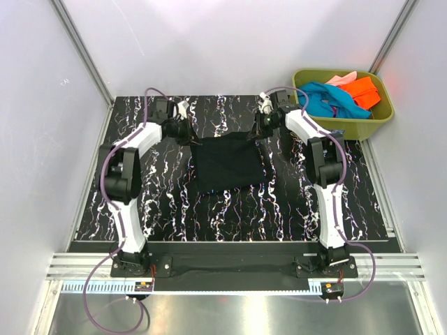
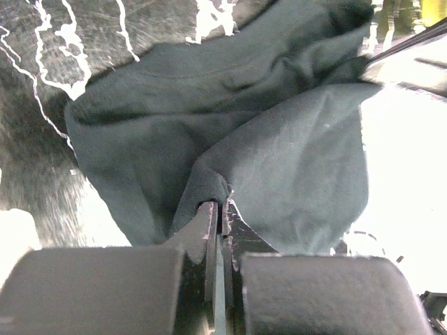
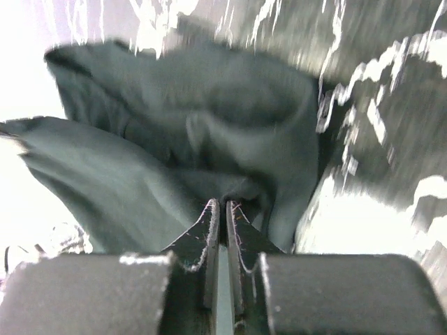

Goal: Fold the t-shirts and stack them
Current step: Fold the tshirt

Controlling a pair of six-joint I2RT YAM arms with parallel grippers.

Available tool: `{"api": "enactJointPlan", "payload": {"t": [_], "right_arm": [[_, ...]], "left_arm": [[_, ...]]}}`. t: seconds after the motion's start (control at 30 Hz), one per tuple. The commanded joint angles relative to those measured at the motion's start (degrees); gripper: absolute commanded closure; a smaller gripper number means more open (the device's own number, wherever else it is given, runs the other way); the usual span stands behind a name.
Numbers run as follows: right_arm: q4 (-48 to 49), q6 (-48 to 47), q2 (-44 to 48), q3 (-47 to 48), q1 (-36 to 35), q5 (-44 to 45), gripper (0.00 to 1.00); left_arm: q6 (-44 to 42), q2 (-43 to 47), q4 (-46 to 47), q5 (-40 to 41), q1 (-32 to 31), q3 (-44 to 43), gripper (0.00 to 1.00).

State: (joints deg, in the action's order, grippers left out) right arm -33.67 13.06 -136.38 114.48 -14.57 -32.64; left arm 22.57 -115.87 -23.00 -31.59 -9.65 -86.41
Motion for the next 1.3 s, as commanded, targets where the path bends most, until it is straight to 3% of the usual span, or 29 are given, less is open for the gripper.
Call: {"api": "enactJointPlan", "payload": {"t": [0.0,0.33,0.63,1.0,1.27], "right_arm": [[1.1,1.0,11.1,-6.2,0.0,-0.9,0.90],[3.5,2.8,34.7,-26.5,-0.8,-2.6,0.95],[0.6,3.5,44.3,-29.1,-1.1,-3.4,0.97],[-1.8,1.4,39.0,-21.2,-1.1,-4.0,0.97],[-1.0,2.6,30.8,-14.6,-1.1,-4.0,0.97]], "left_arm": [[0.5,13.1,1.9,0.0,-0.4,2.6,1.00],[4.9,33.3,0.9,3.4,-6.8,16.1,1.00],[6.4,40.0,-1.2,6.4,-8.7,17.8,1.00],[4.8,34.8,-2.9,8.6,-8.1,10.0,1.00],[3.5,26.0,-3.1,4.1,-3.2,3.7,1.00]]}}
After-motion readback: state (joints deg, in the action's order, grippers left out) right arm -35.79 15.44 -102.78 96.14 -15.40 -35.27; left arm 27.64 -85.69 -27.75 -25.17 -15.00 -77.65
